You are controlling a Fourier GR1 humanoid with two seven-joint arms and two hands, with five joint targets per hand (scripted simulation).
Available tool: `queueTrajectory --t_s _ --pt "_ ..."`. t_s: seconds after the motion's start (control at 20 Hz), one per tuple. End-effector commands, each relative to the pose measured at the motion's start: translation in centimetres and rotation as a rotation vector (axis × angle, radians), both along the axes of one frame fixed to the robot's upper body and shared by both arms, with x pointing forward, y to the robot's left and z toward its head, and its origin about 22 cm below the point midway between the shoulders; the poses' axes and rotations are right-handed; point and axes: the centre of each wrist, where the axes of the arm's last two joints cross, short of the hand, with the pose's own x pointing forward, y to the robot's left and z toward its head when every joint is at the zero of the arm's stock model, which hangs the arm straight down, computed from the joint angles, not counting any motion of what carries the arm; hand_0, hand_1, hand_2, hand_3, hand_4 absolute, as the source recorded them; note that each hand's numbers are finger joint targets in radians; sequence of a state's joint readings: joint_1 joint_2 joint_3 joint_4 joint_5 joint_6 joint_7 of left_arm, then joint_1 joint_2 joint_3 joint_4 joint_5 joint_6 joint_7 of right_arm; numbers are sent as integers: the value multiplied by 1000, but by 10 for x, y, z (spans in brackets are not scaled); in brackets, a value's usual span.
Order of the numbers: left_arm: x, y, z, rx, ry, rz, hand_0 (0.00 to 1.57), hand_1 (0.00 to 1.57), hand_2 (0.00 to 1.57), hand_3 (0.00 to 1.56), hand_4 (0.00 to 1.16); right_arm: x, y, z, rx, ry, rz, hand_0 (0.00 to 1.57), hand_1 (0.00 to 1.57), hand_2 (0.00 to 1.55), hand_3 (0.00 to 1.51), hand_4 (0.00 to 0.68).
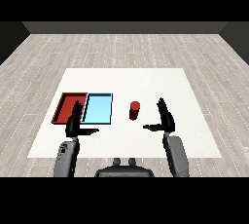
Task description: Pick the red can and put it in the red box
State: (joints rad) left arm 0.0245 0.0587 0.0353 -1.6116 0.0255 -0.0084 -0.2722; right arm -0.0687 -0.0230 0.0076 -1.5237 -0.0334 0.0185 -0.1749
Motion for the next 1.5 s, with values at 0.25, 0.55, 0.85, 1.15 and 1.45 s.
queueTrajectory --t_s 0.25,0.55,0.85,1.15,1.45 --pt "13 4 -4 -20 -102 13 0 0 0 0 0 16 4 -4 17 -75 33 0 0 0 0 0" --pt "-2 0 11 -16 -106 -16 0 0 0 0 0 -14 -21 -7 27 -84 10 0 0 0 0 0" --pt "-6 -6 2 -10 -103 21 0 0 0 0 0 20 11 -11 53 -69 22 0 0 0 0 0" --pt "9 5 -11 -39 -100 5 0 0 0 0 0 26 20 -20 50 -49 42 0 0 0 0 0" --pt "-9 -2 14 -29 -96 18 0 0 0 0 0 32 25 -19 114 -27 55 0 0 0 0 0"
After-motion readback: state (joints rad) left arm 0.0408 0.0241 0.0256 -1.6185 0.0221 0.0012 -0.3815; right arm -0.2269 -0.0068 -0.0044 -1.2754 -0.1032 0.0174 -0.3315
